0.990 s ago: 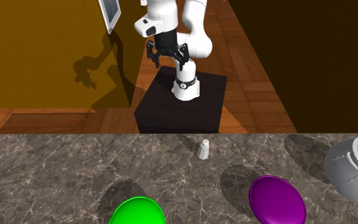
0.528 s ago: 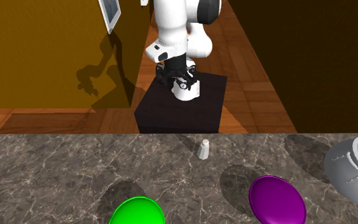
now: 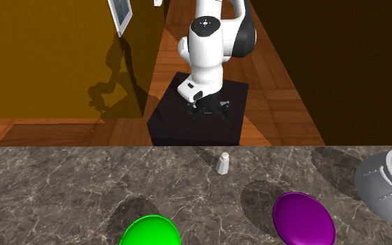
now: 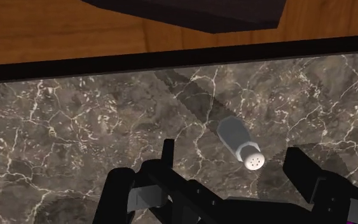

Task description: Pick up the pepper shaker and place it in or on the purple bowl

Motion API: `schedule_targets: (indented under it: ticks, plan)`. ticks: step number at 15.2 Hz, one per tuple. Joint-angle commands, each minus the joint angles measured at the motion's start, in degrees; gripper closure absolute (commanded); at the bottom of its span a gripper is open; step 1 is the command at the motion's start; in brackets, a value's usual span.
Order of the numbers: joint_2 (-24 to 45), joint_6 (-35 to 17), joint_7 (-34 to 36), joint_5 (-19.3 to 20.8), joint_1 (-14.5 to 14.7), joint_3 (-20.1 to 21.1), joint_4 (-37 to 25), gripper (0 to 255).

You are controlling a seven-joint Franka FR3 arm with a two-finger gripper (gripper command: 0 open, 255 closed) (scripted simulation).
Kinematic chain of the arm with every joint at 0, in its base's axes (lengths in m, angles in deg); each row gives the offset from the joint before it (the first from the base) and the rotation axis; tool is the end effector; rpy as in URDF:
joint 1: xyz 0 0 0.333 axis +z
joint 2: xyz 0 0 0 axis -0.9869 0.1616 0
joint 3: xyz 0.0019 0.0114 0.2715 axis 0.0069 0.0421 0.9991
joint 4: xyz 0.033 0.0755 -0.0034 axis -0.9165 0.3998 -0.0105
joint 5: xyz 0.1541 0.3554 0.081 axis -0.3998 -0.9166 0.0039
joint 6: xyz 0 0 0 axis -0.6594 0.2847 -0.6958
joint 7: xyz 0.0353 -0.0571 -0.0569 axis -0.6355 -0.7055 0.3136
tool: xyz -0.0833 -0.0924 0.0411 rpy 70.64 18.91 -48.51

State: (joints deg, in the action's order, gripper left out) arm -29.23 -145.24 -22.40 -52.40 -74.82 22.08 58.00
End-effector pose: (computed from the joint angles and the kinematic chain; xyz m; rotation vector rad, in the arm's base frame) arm 0.4060 0.1059 0.3652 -3.0594 -0.2128 -0.0002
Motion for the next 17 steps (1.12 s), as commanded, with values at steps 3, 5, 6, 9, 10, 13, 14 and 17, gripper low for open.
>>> schedule_targets:
  ticks: [3, 5, 6, 9, 10, 13, 14, 17]
  plan:
    - [7.9, -8.5, 0.8, -0.9, 1.3, 2.3, -1.0, 0]
    - [11.9, -12.0, 1.4, -1.0, 1.9, 3.5, -2.2, 0]
    - [14.0, -13.8, 1.7, -1.0, 2.2, 4.0, -2.9, 0]
    - [18.4, -17.2, 2.6, -0.5, 2.7, 5.2, -4.7, 0]
    - [19.0, -18.0, 2.6, -0.5, 2.7, 5.2, -4.4, 0]
    - [20.9, -20.5, 2.8, -0.3, 2.8, 5.5, -3.8, 0]
    - [21.6, -21.4, 2.9, -0.2, 2.8, 5.5, -3.6, 0]
    - [23.3, -23.6, 3.1, 0.0, 2.9, 5.7, -3.2, 0]
